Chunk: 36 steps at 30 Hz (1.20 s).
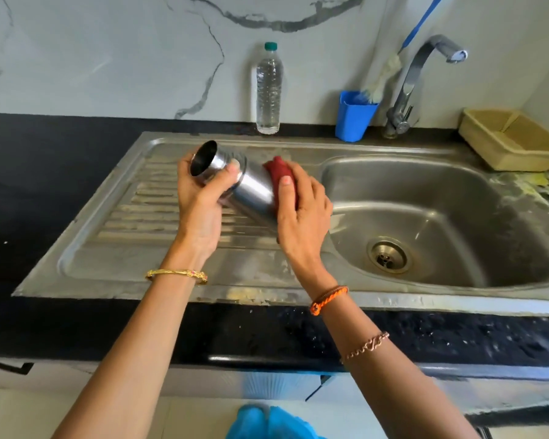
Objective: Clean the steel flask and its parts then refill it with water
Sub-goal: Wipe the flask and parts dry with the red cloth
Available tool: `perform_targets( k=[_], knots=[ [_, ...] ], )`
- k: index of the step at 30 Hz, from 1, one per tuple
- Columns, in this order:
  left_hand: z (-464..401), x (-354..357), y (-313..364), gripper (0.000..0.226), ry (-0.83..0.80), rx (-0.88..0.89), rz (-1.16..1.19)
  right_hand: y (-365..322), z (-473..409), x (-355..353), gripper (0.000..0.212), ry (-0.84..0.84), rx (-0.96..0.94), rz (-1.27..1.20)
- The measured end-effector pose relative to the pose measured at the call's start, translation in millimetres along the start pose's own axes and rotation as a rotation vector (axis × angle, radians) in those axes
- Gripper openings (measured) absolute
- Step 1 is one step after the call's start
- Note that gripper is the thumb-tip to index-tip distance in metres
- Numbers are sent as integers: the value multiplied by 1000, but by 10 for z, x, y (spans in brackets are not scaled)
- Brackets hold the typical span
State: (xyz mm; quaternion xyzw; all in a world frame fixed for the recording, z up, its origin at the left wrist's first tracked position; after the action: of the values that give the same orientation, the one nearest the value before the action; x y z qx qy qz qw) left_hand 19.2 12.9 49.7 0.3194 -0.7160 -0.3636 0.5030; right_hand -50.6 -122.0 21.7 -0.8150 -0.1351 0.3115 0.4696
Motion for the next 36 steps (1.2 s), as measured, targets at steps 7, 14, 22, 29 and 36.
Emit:
perform_targets(
  k=[7, 14, 22, 29, 36],
  knots=[
    [22, 152, 102, 20, 137, 46, -89, -278, 17, 8, 54, -40, -29, -76],
    [-39, 167, 142, 30, 95, 37, -195, 77, -53, 39, 54, -61, 111, -38],
    [76, 440, 128, 29, -107, 70, -169, -427, -1, -179, 51, 48, -77, -167],
    [64, 471, 133, 29, -152, 92, -188, 625, 171, -125, 45, -26, 370, -134],
    [61, 531, 81, 22, -179, 58, -144, -104, -36, -259, 40, 73, 163, -202]
  ],
)
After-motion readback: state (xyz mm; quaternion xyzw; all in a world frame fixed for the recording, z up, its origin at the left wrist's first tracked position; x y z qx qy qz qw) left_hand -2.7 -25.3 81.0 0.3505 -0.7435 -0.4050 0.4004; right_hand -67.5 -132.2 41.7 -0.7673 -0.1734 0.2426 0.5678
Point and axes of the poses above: each hand's wrist, its own z-axis away from the middle knuckle, its own x-axis out of the palm, y = z × x, the point moved 7 cm from there along -z, towards the middle knuckle, and after that the axes turned 5 degrees about z, right-handed, at the moved point
